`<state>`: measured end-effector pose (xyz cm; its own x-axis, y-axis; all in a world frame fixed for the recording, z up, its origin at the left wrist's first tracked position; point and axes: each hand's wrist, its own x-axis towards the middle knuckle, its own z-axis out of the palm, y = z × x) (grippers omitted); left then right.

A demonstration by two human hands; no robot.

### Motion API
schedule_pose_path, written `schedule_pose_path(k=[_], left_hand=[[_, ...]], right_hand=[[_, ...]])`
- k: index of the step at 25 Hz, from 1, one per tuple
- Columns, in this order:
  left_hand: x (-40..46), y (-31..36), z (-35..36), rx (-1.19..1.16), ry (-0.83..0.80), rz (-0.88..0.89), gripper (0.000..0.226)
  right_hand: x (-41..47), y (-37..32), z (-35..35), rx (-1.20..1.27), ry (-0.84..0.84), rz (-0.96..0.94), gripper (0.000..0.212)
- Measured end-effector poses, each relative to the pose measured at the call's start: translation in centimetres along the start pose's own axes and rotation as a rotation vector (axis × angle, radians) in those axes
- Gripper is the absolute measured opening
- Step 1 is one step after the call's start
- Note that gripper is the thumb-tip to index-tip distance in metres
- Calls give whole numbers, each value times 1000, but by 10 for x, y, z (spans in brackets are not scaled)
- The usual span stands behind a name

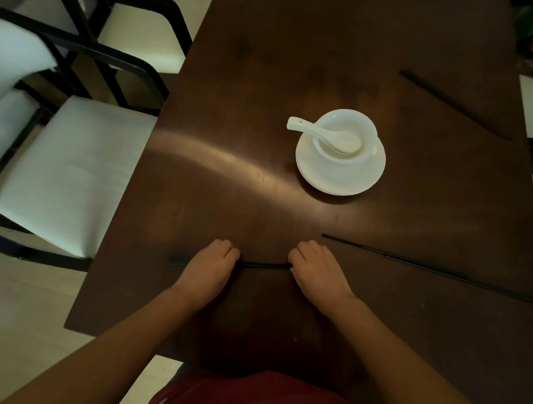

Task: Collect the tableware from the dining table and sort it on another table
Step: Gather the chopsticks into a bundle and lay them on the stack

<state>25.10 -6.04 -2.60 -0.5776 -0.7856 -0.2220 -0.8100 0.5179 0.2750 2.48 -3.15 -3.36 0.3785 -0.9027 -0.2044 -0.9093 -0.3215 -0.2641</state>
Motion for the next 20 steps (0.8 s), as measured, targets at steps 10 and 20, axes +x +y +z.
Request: schedule_pose_path(k=[10,20], left_hand=[[17,34,8,29,-46,84,30],[51,144,-12,-1303,172,-589,21]], right_hand=[[-38,27,-14,9,54,51,21],[-134,180,-47,-79,-14,440,49]])
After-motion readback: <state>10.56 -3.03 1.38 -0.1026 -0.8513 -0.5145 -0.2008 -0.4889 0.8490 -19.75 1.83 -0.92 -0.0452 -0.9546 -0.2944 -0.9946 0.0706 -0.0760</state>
